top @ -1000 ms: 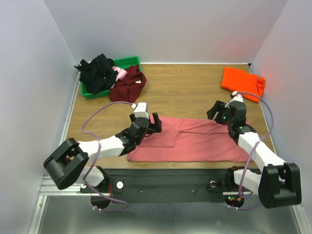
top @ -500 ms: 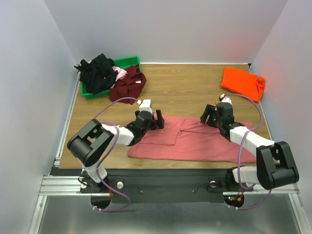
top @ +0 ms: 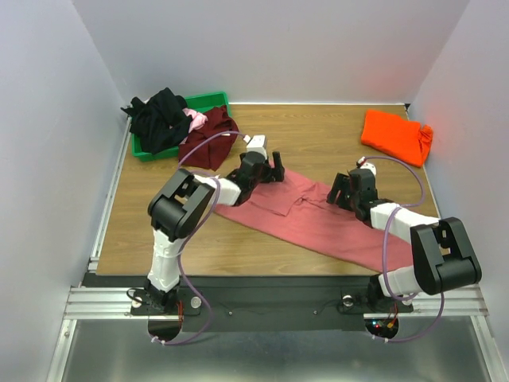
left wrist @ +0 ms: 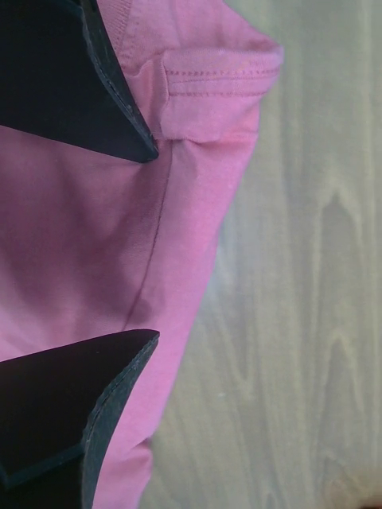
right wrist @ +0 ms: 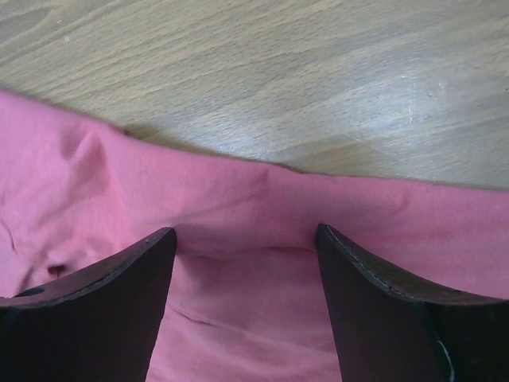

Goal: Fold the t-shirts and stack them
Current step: Fold the tshirt

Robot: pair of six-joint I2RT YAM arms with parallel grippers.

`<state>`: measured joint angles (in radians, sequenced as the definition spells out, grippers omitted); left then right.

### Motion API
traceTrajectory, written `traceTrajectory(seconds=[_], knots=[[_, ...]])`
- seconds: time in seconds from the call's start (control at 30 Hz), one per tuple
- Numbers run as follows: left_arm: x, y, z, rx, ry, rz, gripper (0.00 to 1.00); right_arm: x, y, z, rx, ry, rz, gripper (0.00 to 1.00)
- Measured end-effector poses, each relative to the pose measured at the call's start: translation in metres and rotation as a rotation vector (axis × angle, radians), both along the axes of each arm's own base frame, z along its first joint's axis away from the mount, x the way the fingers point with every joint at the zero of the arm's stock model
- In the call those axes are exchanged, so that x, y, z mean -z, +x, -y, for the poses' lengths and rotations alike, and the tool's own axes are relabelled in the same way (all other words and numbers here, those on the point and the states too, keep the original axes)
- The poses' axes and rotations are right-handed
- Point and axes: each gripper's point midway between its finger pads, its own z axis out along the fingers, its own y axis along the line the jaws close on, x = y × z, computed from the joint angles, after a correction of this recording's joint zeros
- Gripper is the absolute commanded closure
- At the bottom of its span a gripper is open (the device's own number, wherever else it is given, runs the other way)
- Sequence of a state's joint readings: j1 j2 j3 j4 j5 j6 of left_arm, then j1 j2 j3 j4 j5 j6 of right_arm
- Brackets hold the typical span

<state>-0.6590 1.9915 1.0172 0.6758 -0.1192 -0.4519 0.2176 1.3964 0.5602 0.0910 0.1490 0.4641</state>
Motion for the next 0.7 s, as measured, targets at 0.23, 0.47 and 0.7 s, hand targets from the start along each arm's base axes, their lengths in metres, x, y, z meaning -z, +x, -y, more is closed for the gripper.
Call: traceTrajectory(seconds=[0.23, 0.47, 0.7], knots=[[-0.003, 0.059, 0.037, 0.031, 0.03, 0.024, 0.02, 0.001, 0.001, 0.0, 0.013, 0.0, 0.002, 0.23], [-0.01, 0.089, 0.052, 0.055, 0.083, 0.034, 0.02, -0.008, -0.002, -0.006, -0.001, 0.004, 0.017, 0.22], [-0.062, 0.088, 0.047, 0.059, 0.096, 0.101, 0.02, -0.04, 0.002, -0.01, -0.001, 0.035, 0.11, 0.22]])
